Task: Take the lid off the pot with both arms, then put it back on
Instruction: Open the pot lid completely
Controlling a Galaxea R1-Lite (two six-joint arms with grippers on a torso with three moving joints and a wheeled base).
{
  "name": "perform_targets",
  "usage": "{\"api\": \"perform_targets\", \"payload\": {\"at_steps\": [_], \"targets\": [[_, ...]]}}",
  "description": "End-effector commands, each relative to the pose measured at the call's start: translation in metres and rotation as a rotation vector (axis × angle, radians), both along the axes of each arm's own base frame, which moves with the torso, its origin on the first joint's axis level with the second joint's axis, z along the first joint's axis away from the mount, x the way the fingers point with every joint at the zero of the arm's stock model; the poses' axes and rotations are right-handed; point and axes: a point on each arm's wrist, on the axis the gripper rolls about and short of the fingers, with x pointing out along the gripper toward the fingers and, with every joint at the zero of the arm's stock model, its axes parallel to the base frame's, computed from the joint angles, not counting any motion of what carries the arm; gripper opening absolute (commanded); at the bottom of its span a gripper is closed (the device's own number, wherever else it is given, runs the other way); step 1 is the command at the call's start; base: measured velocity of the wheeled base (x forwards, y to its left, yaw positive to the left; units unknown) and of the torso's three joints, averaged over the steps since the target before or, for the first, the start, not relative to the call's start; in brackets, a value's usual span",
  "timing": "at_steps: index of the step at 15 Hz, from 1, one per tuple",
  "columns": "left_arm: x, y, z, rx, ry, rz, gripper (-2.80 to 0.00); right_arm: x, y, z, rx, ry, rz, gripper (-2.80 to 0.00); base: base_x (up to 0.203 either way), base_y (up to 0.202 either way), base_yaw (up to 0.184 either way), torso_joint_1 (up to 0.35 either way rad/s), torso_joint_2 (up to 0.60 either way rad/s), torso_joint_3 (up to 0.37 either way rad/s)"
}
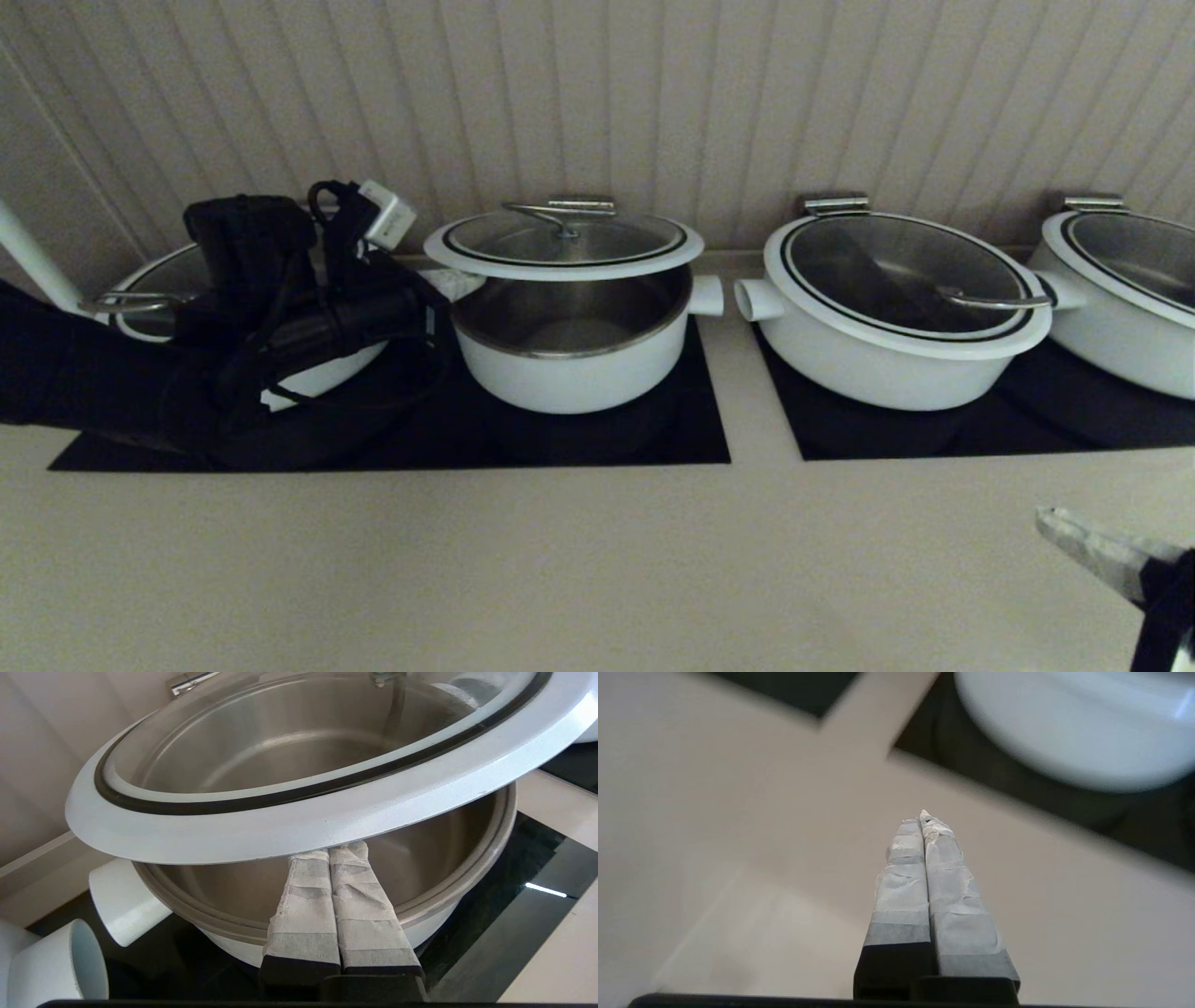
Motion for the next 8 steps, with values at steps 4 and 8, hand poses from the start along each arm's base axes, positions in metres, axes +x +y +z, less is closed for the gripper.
{"api": "perform_targets", "payload": {"at_steps": [4, 8], "targets": [[0.003, 0.0, -0.003, 0.001, 0.002, 0.006, -2.8, -0.048, -0.006, -0.033, 0.068, 0.05, -0.038, -2.8, 0.0, 0.0, 0.0, 0.0, 0.0, 0.0], [0.006, -0.001, -0.005, 0.001, 0.01, 0.006, -2.8, -0.092, -0.012, -0.056, 0.053, 0.165, -0.077, -2.8, 0.0, 0.0, 0.0, 0.0, 0.0, 0.0]]}}
